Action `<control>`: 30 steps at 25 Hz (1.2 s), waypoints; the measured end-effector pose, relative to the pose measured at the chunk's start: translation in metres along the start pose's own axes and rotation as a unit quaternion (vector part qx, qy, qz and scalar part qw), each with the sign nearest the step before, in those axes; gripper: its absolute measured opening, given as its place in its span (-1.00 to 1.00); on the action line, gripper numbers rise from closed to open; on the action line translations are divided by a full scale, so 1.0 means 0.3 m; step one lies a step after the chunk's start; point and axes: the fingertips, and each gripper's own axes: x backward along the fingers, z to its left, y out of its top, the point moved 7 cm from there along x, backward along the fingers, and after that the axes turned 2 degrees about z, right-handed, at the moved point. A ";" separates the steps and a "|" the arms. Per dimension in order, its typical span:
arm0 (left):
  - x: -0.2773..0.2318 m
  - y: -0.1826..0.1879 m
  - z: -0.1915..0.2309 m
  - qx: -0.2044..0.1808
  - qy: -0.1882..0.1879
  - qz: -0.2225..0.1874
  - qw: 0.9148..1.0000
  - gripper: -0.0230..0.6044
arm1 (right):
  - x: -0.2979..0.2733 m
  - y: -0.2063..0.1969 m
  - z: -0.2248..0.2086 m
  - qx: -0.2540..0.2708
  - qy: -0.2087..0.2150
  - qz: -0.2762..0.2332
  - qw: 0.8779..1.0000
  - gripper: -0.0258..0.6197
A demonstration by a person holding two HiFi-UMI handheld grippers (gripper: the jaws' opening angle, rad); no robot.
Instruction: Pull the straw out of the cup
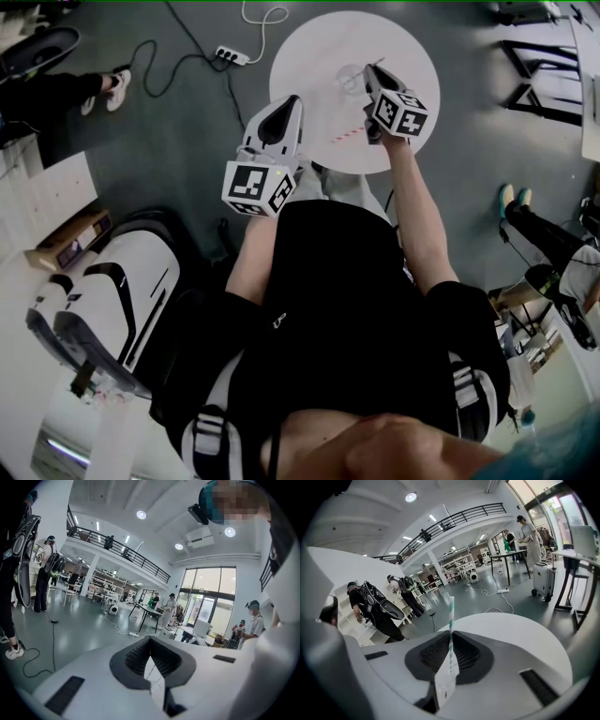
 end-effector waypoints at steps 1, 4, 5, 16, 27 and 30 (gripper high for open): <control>0.000 0.001 -0.001 0.000 -0.001 0.000 1.000 -0.90 | 0.007 0.002 0.005 0.002 0.001 -0.002 1.000 -0.80; -0.001 0.004 -0.004 0.001 -0.004 -0.002 1.000 -0.90 | 0.029 0.007 0.018 0.010 0.005 -0.008 1.000 -0.80; -0.003 0.003 -0.006 0.000 -0.005 -0.003 1.000 -0.90 | 0.036 0.010 0.023 0.012 0.008 -0.012 1.000 -0.80; -0.013 0.009 -0.040 -0.004 -0.024 -0.005 1.000 -0.90 | 0.134 0.043 0.052 0.033 0.016 -0.037 0.999 -0.80; -0.027 0.026 -0.073 -0.012 -0.044 -0.012 0.999 -0.90 | 0.297 0.121 0.126 0.060 0.027 -0.095 0.993 -0.80; -0.036 0.029 -0.084 -0.013 -0.050 -0.013 0.999 -0.90 | 0.342 0.143 0.152 0.077 0.033 -0.107 0.991 -0.80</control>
